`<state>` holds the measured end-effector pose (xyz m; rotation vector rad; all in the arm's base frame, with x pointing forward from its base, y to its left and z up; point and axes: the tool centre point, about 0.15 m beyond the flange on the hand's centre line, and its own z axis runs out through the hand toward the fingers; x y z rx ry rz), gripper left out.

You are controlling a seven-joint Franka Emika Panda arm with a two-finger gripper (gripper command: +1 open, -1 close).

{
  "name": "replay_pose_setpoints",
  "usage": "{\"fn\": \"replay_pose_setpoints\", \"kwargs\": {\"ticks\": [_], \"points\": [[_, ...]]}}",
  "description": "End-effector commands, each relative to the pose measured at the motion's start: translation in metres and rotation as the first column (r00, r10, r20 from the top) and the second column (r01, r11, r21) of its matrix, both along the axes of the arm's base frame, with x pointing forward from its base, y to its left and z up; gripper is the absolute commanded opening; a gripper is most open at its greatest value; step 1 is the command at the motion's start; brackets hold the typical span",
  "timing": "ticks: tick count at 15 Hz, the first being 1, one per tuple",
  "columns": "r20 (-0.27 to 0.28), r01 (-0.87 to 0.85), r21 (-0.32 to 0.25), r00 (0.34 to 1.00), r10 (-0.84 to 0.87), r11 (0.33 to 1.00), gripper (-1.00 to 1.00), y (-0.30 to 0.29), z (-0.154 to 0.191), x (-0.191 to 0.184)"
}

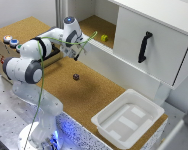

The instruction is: Grasp the yellow block

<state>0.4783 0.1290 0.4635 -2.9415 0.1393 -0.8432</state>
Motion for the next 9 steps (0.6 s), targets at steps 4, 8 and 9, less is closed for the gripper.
{"fn": "replay_pose_setpoints", "kwargs": {"ticks": [4, 8, 9], "points": [[-0.159, -0.041, -0.034, 0.987, 0.035, 0.999, 1.00, -0.028, 0.050, 0.121], [-0.197, -0.096, -0.040, 0.977, 0.086, 0.995, 1.00, -0.042, 0.040, 0.158], [-0.195, -0.118, -0.042, 0.975, 0.108, 0.992, 1.00, -0.042, 0.034, 0.165]]}}
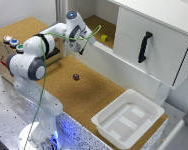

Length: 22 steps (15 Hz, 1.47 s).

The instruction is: Grasp the yellow block

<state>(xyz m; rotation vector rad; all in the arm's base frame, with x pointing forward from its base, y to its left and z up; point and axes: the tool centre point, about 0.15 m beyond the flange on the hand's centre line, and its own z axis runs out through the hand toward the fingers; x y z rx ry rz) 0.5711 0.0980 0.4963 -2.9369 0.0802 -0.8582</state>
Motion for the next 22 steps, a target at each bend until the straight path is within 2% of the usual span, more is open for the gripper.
{"fn": "replay_pose_setpoints", "kwargs": {"ticks": [1, 2, 7, 10, 13, 14, 22], "points": [[-0.200, -0.100, -0.060, 0.976, 0.086, 0.993, 1.00, -0.010, -0.004, 0.080], [-0.190, -0.113, -0.088, 0.977, 0.095, 0.990, 1.00, -0.009, -0.008, 0.087], [-0.153, -0.177, -0.154, 0.976, 0.154, 0.972, 1.00, -0.004, -0.025, 0.110], [-0.114, -0.173, -0.162, 0.981, 0.155, 0.971, 1.00, -0.003, -0.031, 0.121], [-0.099, -0.164, -0.154, 0.984, 0.150, 0.974, 1.00, -0.001, -0.035, 0.132], [-0.103, -0.166, -0.156, 0.983, 0.151, 0.974, -1.00, -0.001, -0.037, 0.135], [-0.074, -0.155, -0.136, 0.987, 0.145, 0.979, -1.00, 0.005, -0.035, 0.134]]}}
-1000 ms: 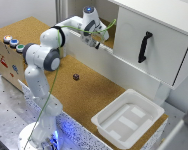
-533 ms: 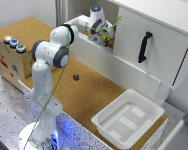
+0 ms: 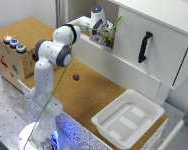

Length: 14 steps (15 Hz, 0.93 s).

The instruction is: Grasp the yellow block

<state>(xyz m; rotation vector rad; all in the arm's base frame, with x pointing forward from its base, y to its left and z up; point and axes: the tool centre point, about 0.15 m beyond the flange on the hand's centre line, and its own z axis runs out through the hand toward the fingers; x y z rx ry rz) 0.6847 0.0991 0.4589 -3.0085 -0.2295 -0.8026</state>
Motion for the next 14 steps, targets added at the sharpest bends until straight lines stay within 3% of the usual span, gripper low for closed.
{"fn": "replay_pose_setpoints", "kwargs": {"ticks": [1, 8, 14], "points": [[-0.011, 0.026, -0.029, 1.000, -0.026, 0.999, -1.00, 0.005, 0.005, 0.019], [0.031, 0.163, -0.064, 0.986, -0.161, 0.985, -1.00, -0.002, 0.030, -0.050], [-0.033, 0.284, -0.038, 0.958, -0.285, 0.958, -1.00, -0.025, 0.007, -0.142]]}}
